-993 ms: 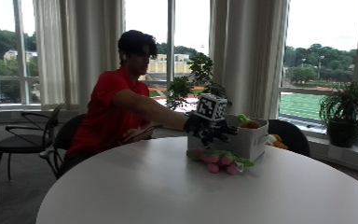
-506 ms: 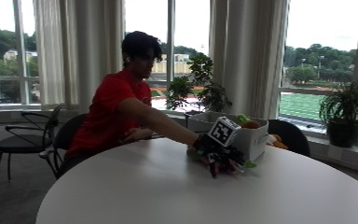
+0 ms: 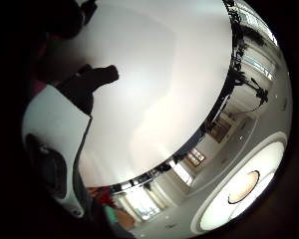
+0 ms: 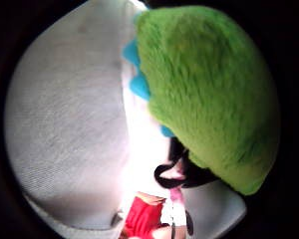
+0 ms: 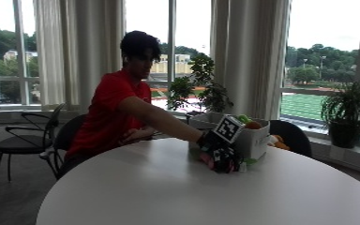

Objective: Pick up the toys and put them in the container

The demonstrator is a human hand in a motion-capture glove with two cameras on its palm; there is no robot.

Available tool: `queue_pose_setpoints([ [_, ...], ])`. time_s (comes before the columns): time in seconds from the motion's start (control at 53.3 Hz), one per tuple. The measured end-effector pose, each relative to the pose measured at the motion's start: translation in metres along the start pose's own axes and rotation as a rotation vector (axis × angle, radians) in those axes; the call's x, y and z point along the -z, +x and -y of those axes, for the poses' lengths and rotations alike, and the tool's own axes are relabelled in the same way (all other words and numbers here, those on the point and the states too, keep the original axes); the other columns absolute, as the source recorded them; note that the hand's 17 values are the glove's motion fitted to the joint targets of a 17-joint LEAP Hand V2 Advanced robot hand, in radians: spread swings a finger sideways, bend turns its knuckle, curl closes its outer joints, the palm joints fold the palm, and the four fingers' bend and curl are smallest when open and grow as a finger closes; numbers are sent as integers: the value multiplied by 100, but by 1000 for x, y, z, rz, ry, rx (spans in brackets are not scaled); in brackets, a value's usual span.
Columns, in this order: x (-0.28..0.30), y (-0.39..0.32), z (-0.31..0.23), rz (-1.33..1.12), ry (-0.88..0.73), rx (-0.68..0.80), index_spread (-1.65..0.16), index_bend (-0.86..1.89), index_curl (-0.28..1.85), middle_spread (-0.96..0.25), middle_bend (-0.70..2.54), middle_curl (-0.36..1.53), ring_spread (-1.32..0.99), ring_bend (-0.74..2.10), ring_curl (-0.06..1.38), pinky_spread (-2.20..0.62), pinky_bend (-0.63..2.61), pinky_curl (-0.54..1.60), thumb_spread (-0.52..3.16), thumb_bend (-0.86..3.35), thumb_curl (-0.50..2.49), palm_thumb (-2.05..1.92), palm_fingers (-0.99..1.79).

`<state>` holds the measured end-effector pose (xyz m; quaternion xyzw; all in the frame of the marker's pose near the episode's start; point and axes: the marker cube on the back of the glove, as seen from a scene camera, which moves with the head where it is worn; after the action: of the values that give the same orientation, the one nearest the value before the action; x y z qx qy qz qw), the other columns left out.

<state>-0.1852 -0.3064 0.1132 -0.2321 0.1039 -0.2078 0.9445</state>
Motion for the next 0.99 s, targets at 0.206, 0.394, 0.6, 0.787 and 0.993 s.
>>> queue_pose_setpoints([
  [0.206,-16,-6,-8,137,276,-74,-44,16,4,-20,42,28,-29,113,52,-35,137,32,125,19,48,52,64],
  [0.394,-22,-4,-26,125,343,-84,-44,23,9,-31,53,35,-39,123,58,-40,123,32,101,25,64,71,91],
  [0.6,-17,23,-59,101,396,-128,-46,41,17,-38,61,43,-42,120,61,-42,109,34,72,23,78,75,104],
  [0.787,21,61,-102,163,443,-175,-46,51,23,-40,63,49,-43,119,63,-42,105,37,50,23,88,75,105],
  [0.993,71,66,-144,149,514,-143,-46,57,29,-42,65,56,-44,120,65,-43,104,40,31,23,97,74,104],
])
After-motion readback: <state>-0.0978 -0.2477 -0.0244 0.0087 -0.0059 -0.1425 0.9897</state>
